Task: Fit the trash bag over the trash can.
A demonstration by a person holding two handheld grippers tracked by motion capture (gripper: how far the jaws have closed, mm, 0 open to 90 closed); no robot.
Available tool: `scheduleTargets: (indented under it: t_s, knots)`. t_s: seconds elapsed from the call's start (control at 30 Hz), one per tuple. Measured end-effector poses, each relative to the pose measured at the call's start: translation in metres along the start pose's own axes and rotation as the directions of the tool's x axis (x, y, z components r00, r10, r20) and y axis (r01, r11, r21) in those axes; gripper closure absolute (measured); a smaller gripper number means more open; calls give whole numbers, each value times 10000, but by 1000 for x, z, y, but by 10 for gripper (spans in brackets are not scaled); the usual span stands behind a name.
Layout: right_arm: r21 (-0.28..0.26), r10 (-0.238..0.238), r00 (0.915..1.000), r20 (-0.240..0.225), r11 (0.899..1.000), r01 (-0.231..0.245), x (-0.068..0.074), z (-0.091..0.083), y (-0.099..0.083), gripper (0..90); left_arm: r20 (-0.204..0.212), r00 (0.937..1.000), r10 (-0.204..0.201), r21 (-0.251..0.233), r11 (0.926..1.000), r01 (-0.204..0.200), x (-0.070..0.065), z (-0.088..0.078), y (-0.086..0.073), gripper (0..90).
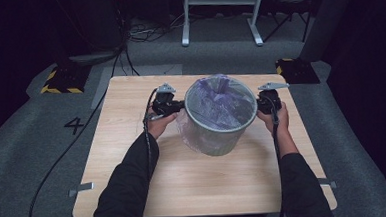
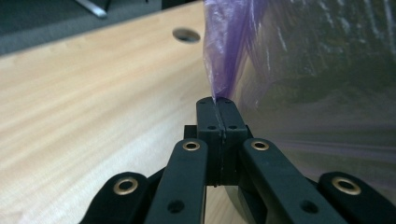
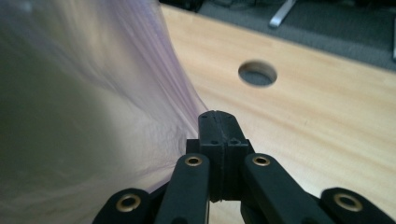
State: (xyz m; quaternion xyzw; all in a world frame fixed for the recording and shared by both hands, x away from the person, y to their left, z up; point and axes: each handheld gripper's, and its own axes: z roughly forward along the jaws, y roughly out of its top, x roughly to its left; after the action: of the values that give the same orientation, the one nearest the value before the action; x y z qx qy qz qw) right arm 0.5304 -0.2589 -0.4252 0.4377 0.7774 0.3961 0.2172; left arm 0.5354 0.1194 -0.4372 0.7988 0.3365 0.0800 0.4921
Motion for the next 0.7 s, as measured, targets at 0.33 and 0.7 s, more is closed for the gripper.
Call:
scheduleTargets:
  t_s: [0.33, 0.7]
  knots:
    - [444, 150, 9997, -187, 9989, -142, 2, 5, -20, 900, -495, 9988, 50, 140, 9999, -43, 4, -13, -20, 830]
    - [266, 826, 9961, -323, 9963, -817, -12, -7, -47, 900, -953, 9942, 508, 655, 9969, -447, 5, -31, -48, 755]
